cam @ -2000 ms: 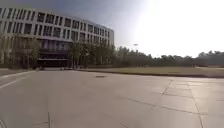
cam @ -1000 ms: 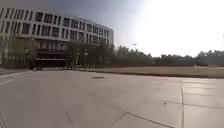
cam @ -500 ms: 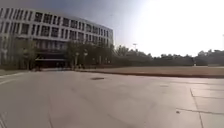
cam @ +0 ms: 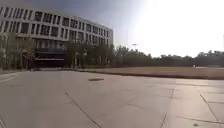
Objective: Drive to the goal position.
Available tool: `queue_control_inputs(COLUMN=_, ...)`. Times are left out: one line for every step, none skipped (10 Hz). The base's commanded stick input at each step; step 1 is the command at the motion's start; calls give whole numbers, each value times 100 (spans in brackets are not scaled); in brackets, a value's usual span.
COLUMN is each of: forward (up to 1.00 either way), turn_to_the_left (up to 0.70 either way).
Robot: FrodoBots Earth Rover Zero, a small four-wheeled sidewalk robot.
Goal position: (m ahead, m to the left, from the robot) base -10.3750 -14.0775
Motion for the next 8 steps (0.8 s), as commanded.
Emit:
queue_control_inputs(forward=70, turn_to_the_left=0)
queue_control_inputs(forward=70, turn_to_the_left=0)
queue_control_inputs(forward=70, turn_to_the_left=0)
queue_control_inputs(forward=70, turn_to_the_left=0)
queue_control_inputs(forward=70, turn_to_the_left=0)
queue_control_inputs(forward=70, turn_to_the_left=0)
queue_control_inputs(forward=70, turn_to_the_left=0)
queue_control_inputs(forward=70, turn_to_the_left=0)
